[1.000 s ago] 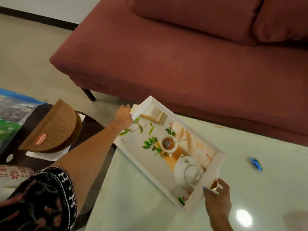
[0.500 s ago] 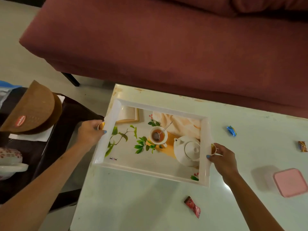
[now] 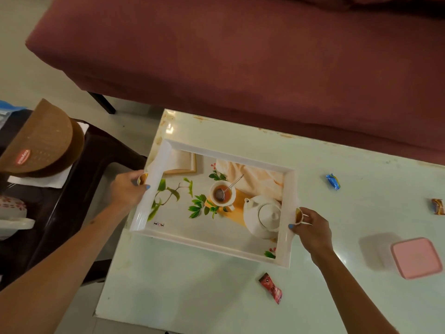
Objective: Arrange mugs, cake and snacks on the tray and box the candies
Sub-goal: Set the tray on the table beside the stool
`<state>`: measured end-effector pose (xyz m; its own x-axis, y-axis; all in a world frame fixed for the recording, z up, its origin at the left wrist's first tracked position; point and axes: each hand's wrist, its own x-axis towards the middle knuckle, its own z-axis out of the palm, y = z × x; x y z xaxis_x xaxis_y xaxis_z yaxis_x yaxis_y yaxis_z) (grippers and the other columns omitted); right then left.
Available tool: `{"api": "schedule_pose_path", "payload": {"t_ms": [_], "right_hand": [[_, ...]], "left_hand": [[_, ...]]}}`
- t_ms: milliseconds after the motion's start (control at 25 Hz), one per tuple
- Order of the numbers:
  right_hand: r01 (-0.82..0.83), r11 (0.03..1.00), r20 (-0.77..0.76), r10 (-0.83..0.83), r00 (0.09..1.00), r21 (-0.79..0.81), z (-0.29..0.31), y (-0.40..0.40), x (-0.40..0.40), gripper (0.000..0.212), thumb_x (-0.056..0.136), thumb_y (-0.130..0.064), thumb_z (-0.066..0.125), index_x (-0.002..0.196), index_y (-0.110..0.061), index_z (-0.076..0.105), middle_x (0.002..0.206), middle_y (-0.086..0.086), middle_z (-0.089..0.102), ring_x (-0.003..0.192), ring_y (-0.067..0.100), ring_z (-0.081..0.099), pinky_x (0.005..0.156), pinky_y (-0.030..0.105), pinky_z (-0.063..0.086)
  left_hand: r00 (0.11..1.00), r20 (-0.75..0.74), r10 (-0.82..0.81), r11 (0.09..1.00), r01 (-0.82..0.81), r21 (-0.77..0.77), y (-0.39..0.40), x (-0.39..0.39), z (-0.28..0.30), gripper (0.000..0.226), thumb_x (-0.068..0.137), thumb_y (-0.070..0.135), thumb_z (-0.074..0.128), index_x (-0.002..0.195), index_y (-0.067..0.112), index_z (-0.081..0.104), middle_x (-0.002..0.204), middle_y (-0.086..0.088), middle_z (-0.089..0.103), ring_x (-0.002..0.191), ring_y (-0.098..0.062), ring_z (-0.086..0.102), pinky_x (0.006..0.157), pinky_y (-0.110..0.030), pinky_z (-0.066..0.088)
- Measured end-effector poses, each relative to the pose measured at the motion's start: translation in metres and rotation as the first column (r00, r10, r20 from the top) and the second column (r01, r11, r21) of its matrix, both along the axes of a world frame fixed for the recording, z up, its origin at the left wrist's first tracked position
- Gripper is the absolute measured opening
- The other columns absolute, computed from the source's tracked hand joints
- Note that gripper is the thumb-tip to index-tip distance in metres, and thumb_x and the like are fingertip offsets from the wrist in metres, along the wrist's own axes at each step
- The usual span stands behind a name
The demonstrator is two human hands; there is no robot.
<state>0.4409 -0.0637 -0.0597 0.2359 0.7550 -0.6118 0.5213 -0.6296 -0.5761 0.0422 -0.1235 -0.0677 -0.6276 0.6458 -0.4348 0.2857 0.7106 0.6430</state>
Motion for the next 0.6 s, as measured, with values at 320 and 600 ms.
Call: {"api": "schedule_pose_path", "payload": {"t_ms": [320, 600], "right_hand": [[-0.108, 0.992, 0.134, 0.099, 0.986, 0.061, 0.022, 0.002, -0.016, 0.066, 0.081, -0.003, 0.067, 0.14, -0.013, 0.039, 0.138, 0.013, 0.05, 0.12, 0.031, 0.052, 0.098, 0.041, 0.044], [-0.288, 0.913, 0.08, 0.277, 0.958, 0.287, 0.115, -0.006, -0.091, 0.059, 0.087, -0.015, 0.062, 0.141, -0.011, 0.037, 0.139, 0.015, 0.049, 0.127, 0.032, 0.047, 0.105, 0.042, 0.037]], "left_hand": [[0.997, -0.073, -0.035, 0.997, 0.03, -0.064, -0.002, 0.011, 0.024, 0.059, 0.085, 0.013, 0.064, 0.138, 0.009, 0.04, 0.134, -0.02, 0.051, 0.121, -0.036, 0.051, 0.099, -0.054, 0.044], [0.968, 0.119, 0.219, 0.9, -0.248, 0.359, -0.087, 0.02, 0.148, 0.055, 0.088, 0.0, 0.054, 0.139, 0.004, 0.033, 0.126, -0.015, 0.056, 0.111, -0.022, 0.056, 0.091, -0.021, 0.046]]}}
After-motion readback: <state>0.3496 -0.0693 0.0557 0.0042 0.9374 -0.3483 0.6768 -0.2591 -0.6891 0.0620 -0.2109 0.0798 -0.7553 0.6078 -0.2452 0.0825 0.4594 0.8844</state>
